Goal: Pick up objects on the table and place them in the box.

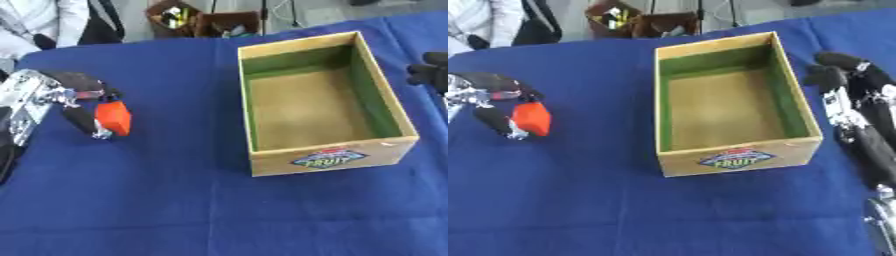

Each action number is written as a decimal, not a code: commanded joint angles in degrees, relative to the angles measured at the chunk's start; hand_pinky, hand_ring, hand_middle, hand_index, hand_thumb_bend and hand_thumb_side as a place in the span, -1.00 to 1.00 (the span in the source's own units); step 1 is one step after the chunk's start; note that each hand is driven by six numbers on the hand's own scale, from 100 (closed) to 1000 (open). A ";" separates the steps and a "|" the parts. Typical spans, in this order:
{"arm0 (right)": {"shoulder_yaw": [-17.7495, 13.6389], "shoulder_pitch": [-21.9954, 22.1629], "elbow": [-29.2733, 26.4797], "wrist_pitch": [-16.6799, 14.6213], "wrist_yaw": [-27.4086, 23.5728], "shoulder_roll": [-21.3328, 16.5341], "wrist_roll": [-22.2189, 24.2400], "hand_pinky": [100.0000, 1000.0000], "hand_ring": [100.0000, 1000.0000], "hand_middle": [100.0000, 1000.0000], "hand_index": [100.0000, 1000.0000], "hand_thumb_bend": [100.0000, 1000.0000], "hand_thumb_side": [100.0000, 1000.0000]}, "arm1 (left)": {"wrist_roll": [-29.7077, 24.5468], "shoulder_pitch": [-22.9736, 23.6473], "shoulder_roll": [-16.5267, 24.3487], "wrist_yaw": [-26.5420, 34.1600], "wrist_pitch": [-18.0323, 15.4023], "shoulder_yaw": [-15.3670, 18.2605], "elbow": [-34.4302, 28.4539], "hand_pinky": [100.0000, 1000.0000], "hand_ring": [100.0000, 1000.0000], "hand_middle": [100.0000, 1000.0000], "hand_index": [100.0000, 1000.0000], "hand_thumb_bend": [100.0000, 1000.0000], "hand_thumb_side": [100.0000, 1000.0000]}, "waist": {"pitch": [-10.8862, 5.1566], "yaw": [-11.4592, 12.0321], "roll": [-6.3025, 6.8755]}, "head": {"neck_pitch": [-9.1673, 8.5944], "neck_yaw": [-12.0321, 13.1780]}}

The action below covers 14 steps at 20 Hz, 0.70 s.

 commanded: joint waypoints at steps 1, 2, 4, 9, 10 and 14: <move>0.03 -0.62 -1.14 -0.02 -0.25 -1.03 0.20 0.96 0.62 0.06 0.53 -1.00 0.11 | 0.80 -1.08 1.12 -0.19 -0.05 0.83 -0.27 0.42 0.58 0.47 0.94 0.00 0.12 | -1.01 0.08 -0.18 | -0.75 0.23; 0.01 -0.59 -1.14 0.02 -0.25 -1.01 0.20 0.96 0.62 0.06 0.53 -1.00 0.11 | 1.08 -1.07 1.07 -0.10 -0.01 0.83 -0.28 0.42 0.57 0.45 0.92 -0.01 0.12 | -0.97 0.09 -0.18 | -0.79 0.22; 0.01 -0.58 -1.14 0.03 -0.26 -1.03 0.26 0.97 0.62 0.06 0.53 -1.00 0.11 | 1.71 -1.00 1.06 -0.07 0.03 0.74 -0.32 0.37 0.52 0.35 0.81 -0.08 0.12 | -0.94 0.11 -0.23 | -0.74 0.19; -0.03 -0.41 -1.14 0.20 -0.27 -1.01 0.31 0.97 0.62 0.06 0.53 -1.00 0.10 | 3.44 -1.04 1.09 0.43 0.43 0.64 -0.78 0.22 0.34 0.04 0.56 -0.32 0.07 | -0.97 0.29 -0.34 | -0.67 0.18; -0.01 -0.35 -1.14 0.24 -0.26 -1.01 0.37 0.97 0.62 0.06 0.53 -1.00 0.10 | 4.19 -1.06 1.12 0.58 0.70 0.73 -1.00 0.21 0.33 0.03 0.55 -0.33 0.07 | -0.99 0.33 -0.36 | -0.65 0.15; -0.01 -0.07 -1.14 0.54 -0.13 -0.93 0.58 0.97 0.62 0.06 0.54 -1.00 0.10 | 8.10 -1.04 1.14 1.27 2.12 0.94 -1.79 0.03 0.13 -0.16 0.37 -0.50 0.17 | -1.12 0.52 -0.40 | -0.60 0.10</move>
